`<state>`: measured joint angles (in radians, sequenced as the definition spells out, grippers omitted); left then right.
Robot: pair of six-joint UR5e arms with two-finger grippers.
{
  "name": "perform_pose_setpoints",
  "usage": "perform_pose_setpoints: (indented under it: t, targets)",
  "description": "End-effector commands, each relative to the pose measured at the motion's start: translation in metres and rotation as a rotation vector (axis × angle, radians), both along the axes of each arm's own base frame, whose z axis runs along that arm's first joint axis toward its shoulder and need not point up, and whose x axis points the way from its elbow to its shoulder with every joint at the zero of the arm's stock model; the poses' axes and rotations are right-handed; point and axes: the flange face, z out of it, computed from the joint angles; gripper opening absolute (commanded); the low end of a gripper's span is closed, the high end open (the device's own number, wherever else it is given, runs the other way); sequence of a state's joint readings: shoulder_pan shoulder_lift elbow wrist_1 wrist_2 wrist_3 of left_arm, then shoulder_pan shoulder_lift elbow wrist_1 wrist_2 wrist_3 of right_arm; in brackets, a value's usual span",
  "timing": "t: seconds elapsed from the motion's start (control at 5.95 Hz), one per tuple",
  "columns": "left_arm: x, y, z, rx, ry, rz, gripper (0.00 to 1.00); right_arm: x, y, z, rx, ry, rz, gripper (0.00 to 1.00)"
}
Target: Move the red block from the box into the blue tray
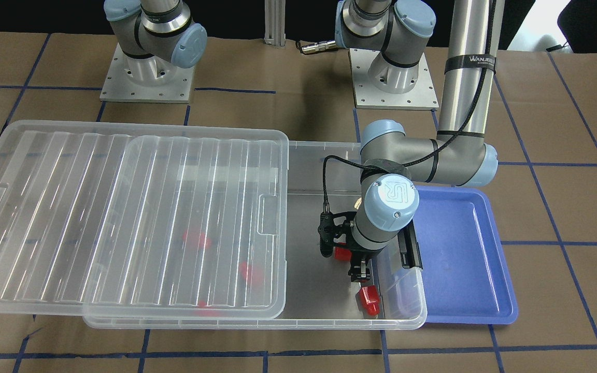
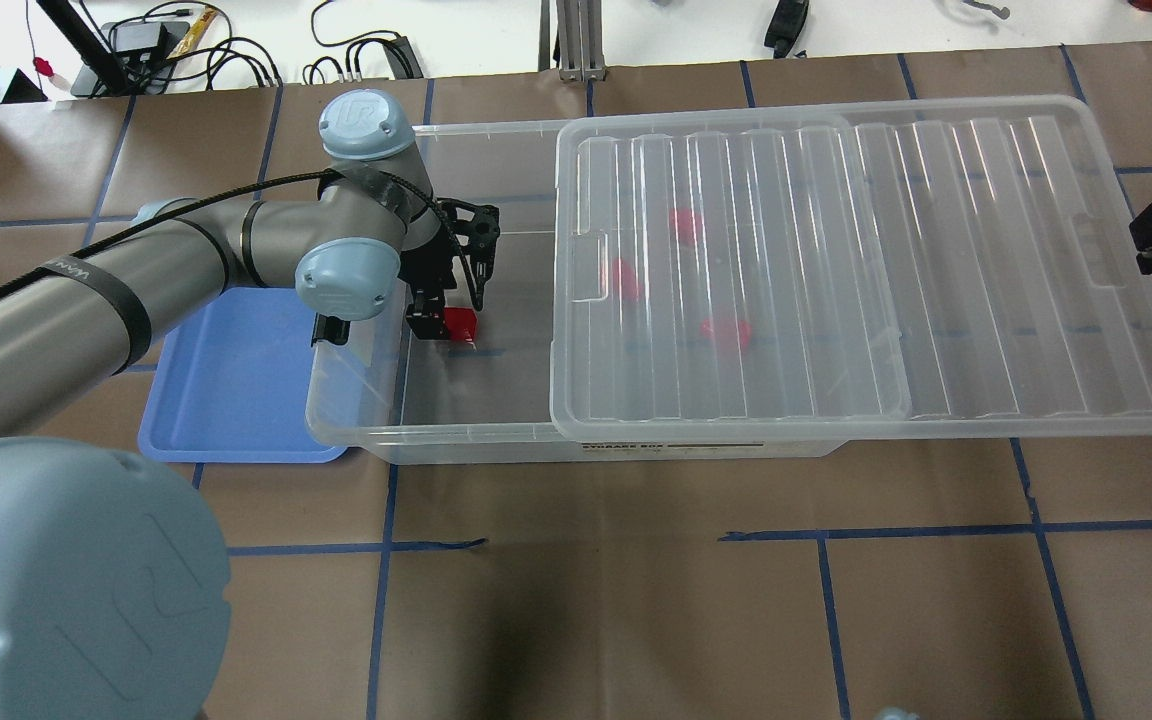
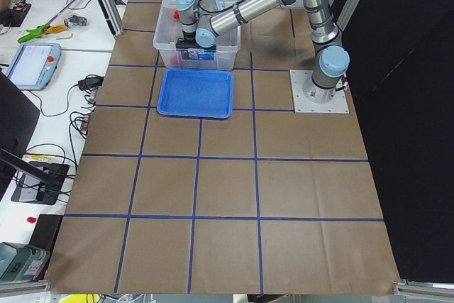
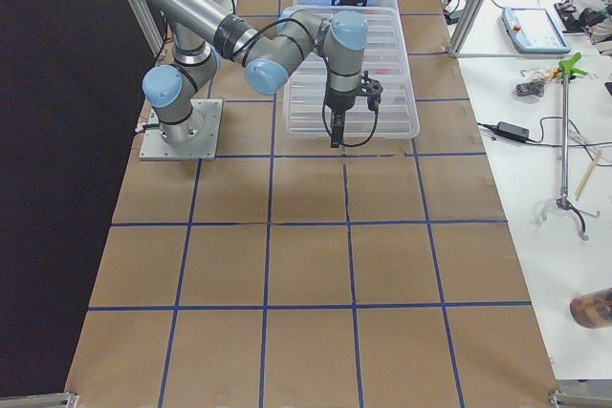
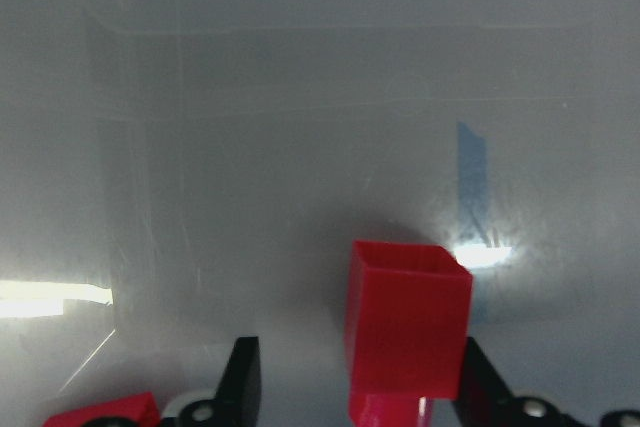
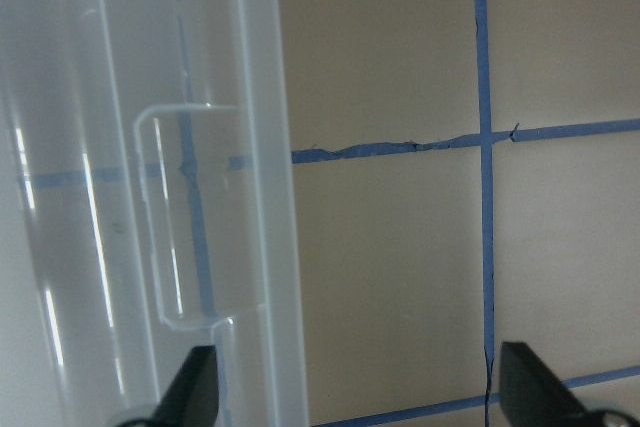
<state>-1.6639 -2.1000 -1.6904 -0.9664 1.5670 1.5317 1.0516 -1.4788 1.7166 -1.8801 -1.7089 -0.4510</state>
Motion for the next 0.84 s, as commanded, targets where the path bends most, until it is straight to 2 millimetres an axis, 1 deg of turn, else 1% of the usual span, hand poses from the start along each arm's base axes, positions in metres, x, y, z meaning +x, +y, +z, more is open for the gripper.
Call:
perform_pose_setpoints:
  t: [0.0, 0.17, 0.34, 0.5, 0.67]
  targets:
    - [-0.001, 0.002, 0.017, -0.022, -0.005, 0.0, 0.07, 0.036, -0.015, 0.04, -0.002, 0.0, 0.033, 1.0]
    - [-0.004, 0.005, 0.052, -0.038, -0.007, 0.002, 0.06, 0.073, -0.018, 0.07, 0.005, -0.013, 0.007, 1.0]
    - [0.001, 0.024, 0.118, -0.045, -0.006, 0.032, 0.06, 0.125, -0.021, 0.095, 0.003, -0.017, 0.0, 1.0]
    - [0.011, 0.044, 0.176, -0.048, -0.005, 0.046, 0.06, 0.182, -0.021, 0.107, -0.007, -0.021, -0.02, 1.0]
    - [0.026, 0.056, 0.213, -0.057, -0.017, 0.049, 0.06, 0.242, -0.015, 0.112, -0.028, -0.051, -0.023, 1.0]
